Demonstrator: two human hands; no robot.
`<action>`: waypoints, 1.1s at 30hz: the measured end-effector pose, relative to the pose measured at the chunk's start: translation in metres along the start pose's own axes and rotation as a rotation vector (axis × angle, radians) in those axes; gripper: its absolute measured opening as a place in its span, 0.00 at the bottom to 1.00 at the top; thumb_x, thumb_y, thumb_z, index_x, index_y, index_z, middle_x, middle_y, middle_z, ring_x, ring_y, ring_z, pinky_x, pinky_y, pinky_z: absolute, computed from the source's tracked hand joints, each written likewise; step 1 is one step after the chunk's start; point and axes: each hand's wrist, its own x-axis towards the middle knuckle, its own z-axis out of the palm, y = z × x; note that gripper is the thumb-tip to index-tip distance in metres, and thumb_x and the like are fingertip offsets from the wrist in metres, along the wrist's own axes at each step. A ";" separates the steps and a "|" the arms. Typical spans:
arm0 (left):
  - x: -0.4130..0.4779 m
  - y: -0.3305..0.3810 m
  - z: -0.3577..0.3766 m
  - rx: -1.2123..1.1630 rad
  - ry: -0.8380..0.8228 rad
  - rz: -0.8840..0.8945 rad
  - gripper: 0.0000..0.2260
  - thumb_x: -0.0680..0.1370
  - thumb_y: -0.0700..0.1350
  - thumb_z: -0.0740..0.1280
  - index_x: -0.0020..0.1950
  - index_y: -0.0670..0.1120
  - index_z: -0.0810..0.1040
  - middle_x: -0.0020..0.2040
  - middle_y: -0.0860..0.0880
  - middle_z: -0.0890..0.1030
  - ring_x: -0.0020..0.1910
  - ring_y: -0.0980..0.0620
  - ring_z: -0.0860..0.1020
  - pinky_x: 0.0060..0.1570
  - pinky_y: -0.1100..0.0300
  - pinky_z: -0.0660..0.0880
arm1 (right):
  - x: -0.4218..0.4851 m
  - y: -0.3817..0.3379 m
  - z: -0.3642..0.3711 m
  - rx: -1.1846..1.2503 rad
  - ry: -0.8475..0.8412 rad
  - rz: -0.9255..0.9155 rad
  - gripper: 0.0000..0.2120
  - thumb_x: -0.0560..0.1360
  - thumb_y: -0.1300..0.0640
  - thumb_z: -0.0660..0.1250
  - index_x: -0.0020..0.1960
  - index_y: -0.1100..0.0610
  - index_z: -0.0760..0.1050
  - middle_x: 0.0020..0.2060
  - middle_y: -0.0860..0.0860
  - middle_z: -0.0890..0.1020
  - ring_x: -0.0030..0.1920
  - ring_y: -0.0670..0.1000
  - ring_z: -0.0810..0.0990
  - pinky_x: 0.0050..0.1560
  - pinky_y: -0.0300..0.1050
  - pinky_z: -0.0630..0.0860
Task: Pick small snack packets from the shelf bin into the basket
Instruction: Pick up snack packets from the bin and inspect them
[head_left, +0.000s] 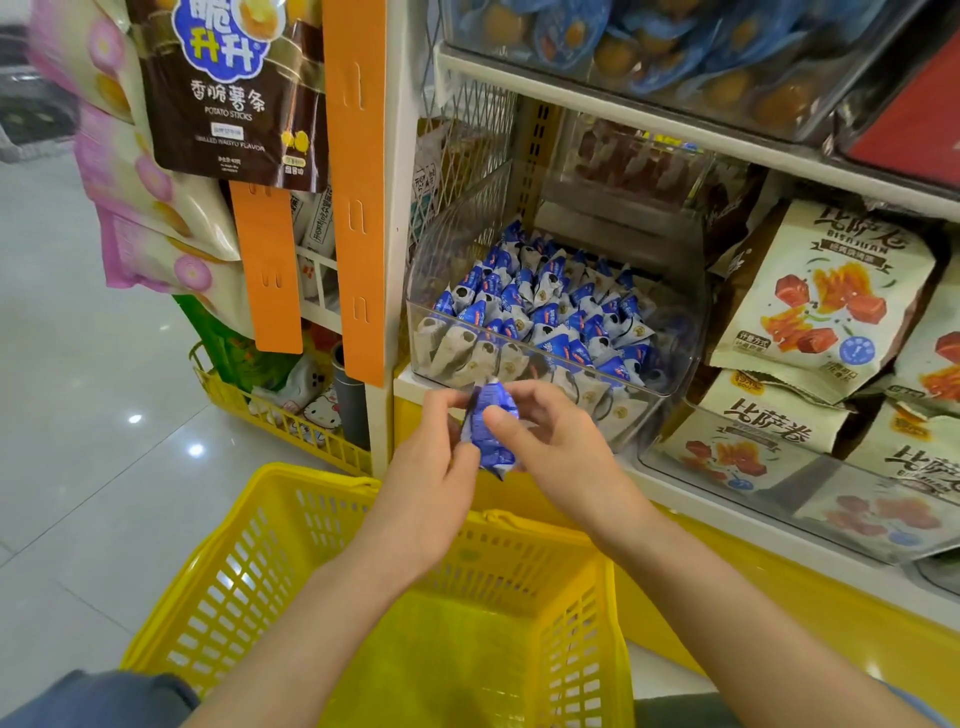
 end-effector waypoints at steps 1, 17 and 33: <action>0.001 0.001 -0.002 -0.049 0.018 -0.023 0.13 0.79 0.36 0.54 0.56 0.53 0.68 0.43 0.49 0.78 0.39 0.48 0.78 0.42 0.48 0.77 | 0.000 -0.002 -0.002 0.024 -0.032 -0.015 0.08 0.76 0.58 0.64 0.55 0.52 0.73 0.52 0.48 0.81 0.50 0.44 0.79 0.48 0.36 0.75; 0.002 0.002 -0.001 -0.426 -0.148 -0.241 0.07 0.78 0.40 0.62 0.53 0.51 0.73 0.46 0.50 0.81 0.34 0.57 0.81 0.34 0.63 0.78 | 0.006 -0.008 -0.008 -0.012 0.046 0.000 0.11 0.78 0.55 0.61 0.49 0.60 0.79 0.42 0.56 0.83 0.41 0.47 0.78 0.46 0.46 0.76; 0.011 0.009 -0.022 -0.563 0.109 -0.268 0.06 0.78 0.44 0.64 0.54 0.49 0.74 0.44 0.52 0.82 0.32 0.58 0.81 0.28 0.70 0.74 | 0.042 -0.015 -0.027 -0.284 0.274 -0.219 0.07 0.78 0.54 0.60 0.55 0.50 0.74 0.46 0.40 0.77 0.45 0.34 0.75 0.43 0.22 0.69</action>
